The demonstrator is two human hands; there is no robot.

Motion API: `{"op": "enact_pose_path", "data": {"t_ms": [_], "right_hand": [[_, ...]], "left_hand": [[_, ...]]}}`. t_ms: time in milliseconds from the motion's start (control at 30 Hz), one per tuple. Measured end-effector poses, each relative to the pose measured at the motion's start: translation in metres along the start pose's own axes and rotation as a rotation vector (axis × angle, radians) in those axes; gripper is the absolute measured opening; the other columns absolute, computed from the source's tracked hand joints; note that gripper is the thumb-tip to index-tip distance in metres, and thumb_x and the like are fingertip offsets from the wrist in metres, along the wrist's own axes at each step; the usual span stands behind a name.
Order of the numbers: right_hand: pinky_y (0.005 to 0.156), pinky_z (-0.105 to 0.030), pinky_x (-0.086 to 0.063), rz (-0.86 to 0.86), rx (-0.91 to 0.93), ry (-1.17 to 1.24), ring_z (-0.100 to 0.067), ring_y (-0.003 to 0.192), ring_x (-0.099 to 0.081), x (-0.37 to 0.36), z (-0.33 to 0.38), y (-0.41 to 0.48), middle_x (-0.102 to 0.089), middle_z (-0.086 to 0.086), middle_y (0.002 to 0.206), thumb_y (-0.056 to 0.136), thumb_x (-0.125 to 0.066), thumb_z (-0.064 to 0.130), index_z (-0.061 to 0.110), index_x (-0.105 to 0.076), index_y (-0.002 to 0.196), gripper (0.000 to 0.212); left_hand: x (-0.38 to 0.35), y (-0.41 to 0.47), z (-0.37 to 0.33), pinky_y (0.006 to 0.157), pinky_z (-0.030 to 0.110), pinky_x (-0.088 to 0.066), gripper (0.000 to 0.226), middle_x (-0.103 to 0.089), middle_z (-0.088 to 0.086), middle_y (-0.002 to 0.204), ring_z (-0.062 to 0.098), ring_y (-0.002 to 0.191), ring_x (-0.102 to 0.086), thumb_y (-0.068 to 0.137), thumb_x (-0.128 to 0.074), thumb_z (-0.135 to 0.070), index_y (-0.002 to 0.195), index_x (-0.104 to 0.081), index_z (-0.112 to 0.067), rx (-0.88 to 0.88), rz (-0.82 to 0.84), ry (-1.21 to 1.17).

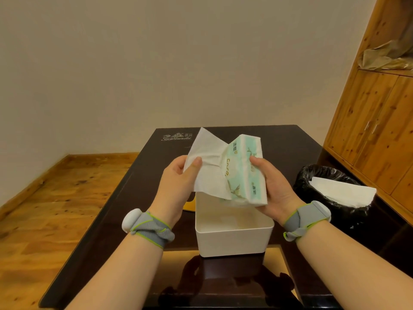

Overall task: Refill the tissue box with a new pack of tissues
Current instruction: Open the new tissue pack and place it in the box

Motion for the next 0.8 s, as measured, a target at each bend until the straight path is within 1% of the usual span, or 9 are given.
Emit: {"op": "enact_pose_path", "data": {"t_ms": [67, 167, 267, 400, 500, 567, 667, 733, 800], "right_hand": [[0.098, -0.050, -0.048, 0.012, 0.000, 0.019, -0.034, 0.109, -0.064, 0.000, -0.001, 0.001, -0.068, -0.014, 0.125, 0.090, -0.056, 0.033, 0.017, -0.064, 0.126, 0.040], [0.104, -0.056, -0.042, 0.036, 0.018, 0.089, -0.038, 0.121, -0.059, -0.002, -0.001, 0.002, -0.065, -0.016, 0.130, 0.087, -0.056, 0.023, 0.014, -0.060, 0.130, 0.044], [0.104, -0.056, -0.041, 0.057, 0.079, 0.187, -0.038, 0.126, -0.055, -0.005, 0.005, 0.004, -0.062, -0.017, 0.133, 0.084, -0.050, 0.006, 0.011, -0.058, 0.131, 0.047], [0.097, -0.050, -0.049, 0.074, 0.142, 0.194, -0.036, 0.127, -0.055, -0.008, 0.010, 0.006, -0.057, -0.018, 0.139, 0.086, -0.042, -0.006, 0.009, -0.052, 0.137, 0.054], [0.104, -0.057, -0.041, 0.129, 0.150, 0.172, -0.038, 0.131, -0.051, -0.010, 0.008, 0.008, -0.052, -0.020, 0.143, 0.081, -0.053, -0.007, 0.009, -0.042, 0.145, 0.066], [0.107, -0.060, -0.037, 0.173, 0.145, 0.146, -0.039, 0.133, -0.049, -0.010, 0.007, 0.008, -0.049, -0.020, 0.146, 0.075, -0.065, -0.006, 0.012, -0.036, 0.147, 0.079], [0.109, -0.062, -0.034, 0.209, 0.132, 0.074, -0.039, 0.135, -0.046, -0.009, 0.009, 0.005, -0.046, -0.020, 0.148, 0.081, -0.063, -0.004, 0.014, -0.036, 0.148, 0.074], [0.108, -0.058, -0.038, 0.191, 0.119, 0.033, -0.036, 0.135, -0.046, -0.003, 0.013, 0.001, -0.044, -0.019, 0.150, 0.080, -0.065, -0.002, 0.016, -0.034, 0.148, 0.077], [0.097, -0.048, -0.051, 0.128, 0.095, -0.019, -0.033, 0.126, -0.055, 0.006, 0.018, -0.003, -0.048, -0.017, 0.146, 0.075, -0.068, -0.001, 0.021, -0.033, 0.147, 0.083]], "left_hand": [[0.002, 0.001, -0.001, 0.079, 0.043, -0.051, 0.016, -0.071, 0.014, 0.107, 0.024, 0.093, -0.066, 0.092, -0.057, -0.035, 0.095, -0.069, -0.024, -0.019, -0.009, -0.008], [-0.001, 0.002, 0.002, 0.086, 0.045, -0.051, 0.032, -0.070, 0.014, 0.113, 0.024, 0.098, -0.065, 0.089, -0.055, -0.046, 0.104, -0.070, -0.022, 0.007, 0.032, -0.039], [-0.004, -0.001, 0.014, 0.091, 0.043, -0.049, 0.046, -0.068, 0.012, 0.120, 0.026, 0.107, -0.064, 0.088, -0.052, -0.058, 0.114, -0.064, -0.022, 0.128, 0.076, -0.128], [-0.015, -0.012, 0.031, 0.103, 0.045, -0.048, 0.088, -0.060, 0.004, 0.129, 0.023, 0.115, -0.063, 0.066, -0.065, -0.071, 0.134, -0.045, -0.019, 0.241, 0.185, -0.111], [-0.022, -0.017, 0.032, 0.101, 0.048, -0.049, 0.105, -0.059, -0.001, 0.129, 0.021, 0.114, -0.065, 0.057, -0.077, -0.054, 0.146, -0.027, -0.029, 0.211, 0.260, -0.088], [-0.026, -0.018, 0.029, 0.096, 0.047, -0.054, 0.101, -0.057, -0.008, 0.127, 0.016, 0.107, -0.069, 0.059, -0.084, -0.041, 0.143, -0.028, -0.038, 0.170, 0.298, -0.010], [-0.022, -0.013, 0.027, 0.087, 0.035, -0.058, 0.095, -0.051, -0.016, 0.119, 0.008, 0.099, -0.068, 0.067, -0.087, -0.024, 0.140, -0.028, -0.038, 0.138, 0.270, 0.111], [-0.017, -0.007, 0.027, 0.084, 0.032, -0.057, 0.098, -0.052, -0.009, 0.129, 0.011, 0.104, -0.066, 0.066, -0.087, -0.022, 0.143, -0.029, -0.035, 0.127, 0.273, 0.135], [-0.014, -0.003, 0.027, 0.085, 0.034, -0.058, 0.100, -0.050, -0.006, 0.137, 0.014, 0.108, -0.066, 0.060, -0.089, -0.025, 0.143, -0.032, -0.034, 0.120, 0.311, 0.177]]}}
Point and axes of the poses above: each hand's wrist, its own y-axis towards the middle knuckle, its own x-axis out of the back of the hand, z = x × y, the point moved 7 cm from there along y, towards the middle knuckle
